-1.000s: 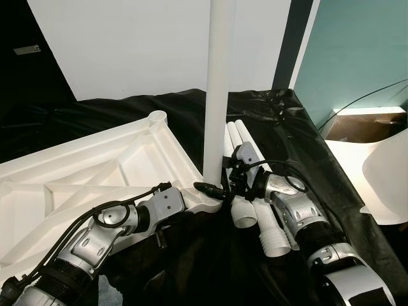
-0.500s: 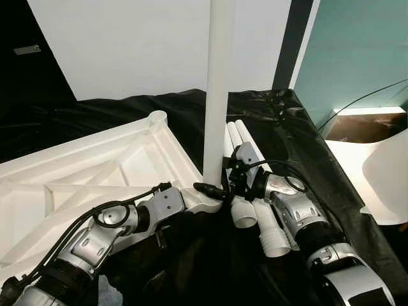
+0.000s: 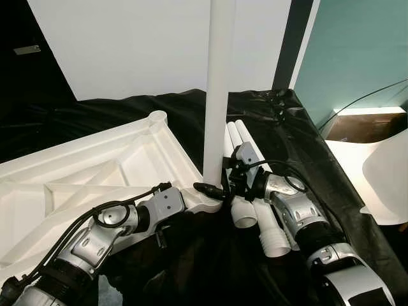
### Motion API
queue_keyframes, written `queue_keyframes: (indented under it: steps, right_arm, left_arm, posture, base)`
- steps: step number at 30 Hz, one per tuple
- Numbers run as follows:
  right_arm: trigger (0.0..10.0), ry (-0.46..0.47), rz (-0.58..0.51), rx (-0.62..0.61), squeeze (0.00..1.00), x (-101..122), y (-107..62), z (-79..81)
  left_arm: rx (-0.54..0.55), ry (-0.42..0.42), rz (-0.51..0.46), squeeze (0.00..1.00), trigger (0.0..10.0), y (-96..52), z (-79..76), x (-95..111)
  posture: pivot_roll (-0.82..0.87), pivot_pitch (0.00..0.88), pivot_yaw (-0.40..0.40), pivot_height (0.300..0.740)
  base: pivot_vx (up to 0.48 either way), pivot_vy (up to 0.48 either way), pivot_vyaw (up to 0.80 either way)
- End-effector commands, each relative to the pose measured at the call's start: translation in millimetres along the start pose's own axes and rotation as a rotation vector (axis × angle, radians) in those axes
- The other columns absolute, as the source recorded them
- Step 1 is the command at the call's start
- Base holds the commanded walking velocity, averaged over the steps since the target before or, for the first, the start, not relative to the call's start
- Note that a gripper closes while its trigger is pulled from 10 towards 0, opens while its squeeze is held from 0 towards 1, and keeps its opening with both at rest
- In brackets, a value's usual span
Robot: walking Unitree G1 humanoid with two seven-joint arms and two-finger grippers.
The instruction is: Building children table
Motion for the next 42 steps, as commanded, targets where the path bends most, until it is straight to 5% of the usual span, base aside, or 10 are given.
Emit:
queue_keyframes:
  steps: [1,23,24,28,37,38,39,40,42]
  right_arm:
    - [10.0,0.002,-0.031,-0.013,0.0,5,5.4,1.6]
    - [10.0,-0.006,-0.013,0.013,0.0,5,3.1,0.9]
    - [10.0,0.036,-0.04,-0.099,0.0,4,0.0,-2.1]
    - [10.0,0.096,-0.074,-0.255,0.0,1,-6.3,-6.6]
    - [10.0,0.106,-0.082,-0.287,0.0,1,-6.1,-9.1]
    - [10.0,0.104,-0.083,-0.288,0.0,2,-6.0,-9.4]
    - [10.0,0.102,-0.084,-0.291,0.0,2,-6.1,-9.9]
    - [10.0,0.099,-0.085,-0.297,0.0,3,-6.6,-10.0]
    - [10.0,0.096,-0.086,-0.302,0.0,3,-7.3,-9.2]
  left_arm:
    - [-0.293,-0.062,0.097,0.0,10.0,13.8,-55.6,-29]
    - [-0.294,-0.062,0.095,0.0,10.0,14.1,-56.0,-29]
    - [-0.257,-0.079,0.02,0.97,10.0,10.0,-50.8,-16]
    - [-0.215,-0.101,-0.07,1.0,10.0,3.1,-44.6,-1]
    - [-0.19,-0.097,-0.088,1.0,10.0,0.7,-40.1,1]
    - [-0.18,-0.091,-0.091,0.82,10.0,0.5,-38.7,2]
    - [-0.17,-0.089,-0.097,0.82,10.0,0.1,-37.0,2]
    - [-0.157,-0.091,-0.112,0.0,10.0,-1.0,-34.8,5]
    - [-0.134,-0.096,-0.132,0.0,10.0,-2.9,-31.2,8]
  posture:
    - [0.08,0.0,-0.009,0.74]
    - [0.08,0.0,0.0,0.74]
    - [0.07,0.0,0.0,0.74]
    - [0.07,0.0,0.0,0.74]
    - [0.07,0.0,0.0,0.74]
    - [0.07,0.0,0.0,0.74]
    - [0.07,0.0,0.0,0.74]
    - [0.07,0.0,0.0,0.74]
    - [0.07,0.0,0.0,0.74]
  base:
    - [0.0,0.0,0.0]
    - [0.0,0.0,0.0]
    - [0.0,0.0,0.0]
    - [0.0,0.0,0.0]
    - [0.0,0.0,0.0]
    - [0.0,0.0,0.0]
    - [0.0,0.0,0.0]
    - [0.0,0.0,0.0]
    - [0.0,0.0,0.0]
Point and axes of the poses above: a point about 5 cm out from each wrist's last joint towards the gripper, its own y axis pointing out of the wrist towards the gripper, its own x axis along the axis of the wrist's last joint, z = x × y, the point moved 5 cm from there along y, pointing out of the wrist towards the gripper, and after that the axes turned 2 degrees about y, right-handed, at the moved point
